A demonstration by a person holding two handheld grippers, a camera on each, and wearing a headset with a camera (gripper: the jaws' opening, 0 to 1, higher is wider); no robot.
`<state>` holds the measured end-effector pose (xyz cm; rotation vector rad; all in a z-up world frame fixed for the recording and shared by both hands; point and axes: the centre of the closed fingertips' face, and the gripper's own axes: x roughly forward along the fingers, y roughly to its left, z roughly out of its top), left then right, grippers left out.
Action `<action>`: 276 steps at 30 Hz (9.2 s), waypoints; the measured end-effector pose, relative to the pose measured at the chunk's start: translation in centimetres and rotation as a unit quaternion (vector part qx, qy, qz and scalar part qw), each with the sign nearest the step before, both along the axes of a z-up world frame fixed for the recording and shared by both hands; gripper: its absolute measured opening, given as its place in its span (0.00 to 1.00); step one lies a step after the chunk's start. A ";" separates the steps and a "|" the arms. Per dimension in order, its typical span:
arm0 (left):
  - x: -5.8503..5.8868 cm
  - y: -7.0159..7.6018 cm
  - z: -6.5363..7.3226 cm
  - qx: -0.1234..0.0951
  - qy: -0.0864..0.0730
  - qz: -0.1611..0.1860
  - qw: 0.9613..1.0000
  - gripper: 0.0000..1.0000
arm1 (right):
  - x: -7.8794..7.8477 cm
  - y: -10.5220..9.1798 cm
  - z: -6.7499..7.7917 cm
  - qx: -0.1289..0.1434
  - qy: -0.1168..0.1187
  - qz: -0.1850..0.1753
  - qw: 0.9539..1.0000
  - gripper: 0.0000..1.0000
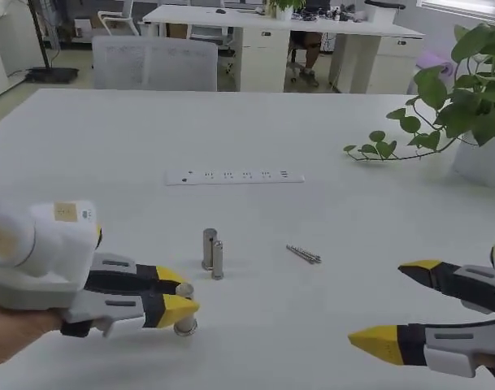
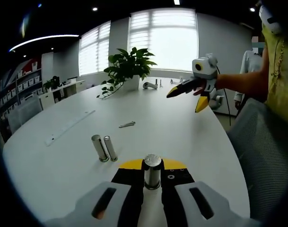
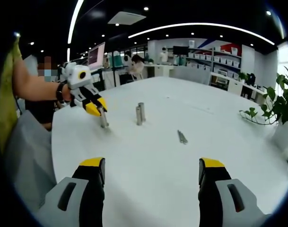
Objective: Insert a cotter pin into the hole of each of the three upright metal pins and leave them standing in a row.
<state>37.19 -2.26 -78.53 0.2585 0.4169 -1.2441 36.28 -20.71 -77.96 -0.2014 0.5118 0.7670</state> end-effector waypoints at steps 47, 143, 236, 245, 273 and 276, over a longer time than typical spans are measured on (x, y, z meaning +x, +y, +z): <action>-3.7 -0.5 -3.0 0.005 0.020 -0.119 0.993 0.11 | -0.8 0.1 0.1 -0.022 0.003 0.006 1.000 0.83; -3.0 -0.3 -2.6 -0.087 0.042 -0.241 0.966 0.11 | -0.2 2.2 -0.9 -0.056 0.012 0.036 0.998 0.81; -5.9 4.5 7.1 -0.117 -0.016 0.133 0.984 0.55 | 9.4 4.3 -0.9 -0.149 0.030 0.074 0.986 0.35; -6.8 5.0 6.3 -0.119 0.003 0.144 0.982 0.60 | 11.3 4.7 -3.0 -0.189 0.059 0.070 0.978 0.25; -6.6 5.5 5.3 -0.118 0.015 0.150 0.981 0.62 | 13.4 3.9 -7.6 -0.258 0.129 0.072 0.955 0.15; -6.5 5.6 5.3 -0.120 0.016 0.151 0.981 0.62 | 13.5 3.8 -7.9 -0.263 0.132 0.073 0.953 0.15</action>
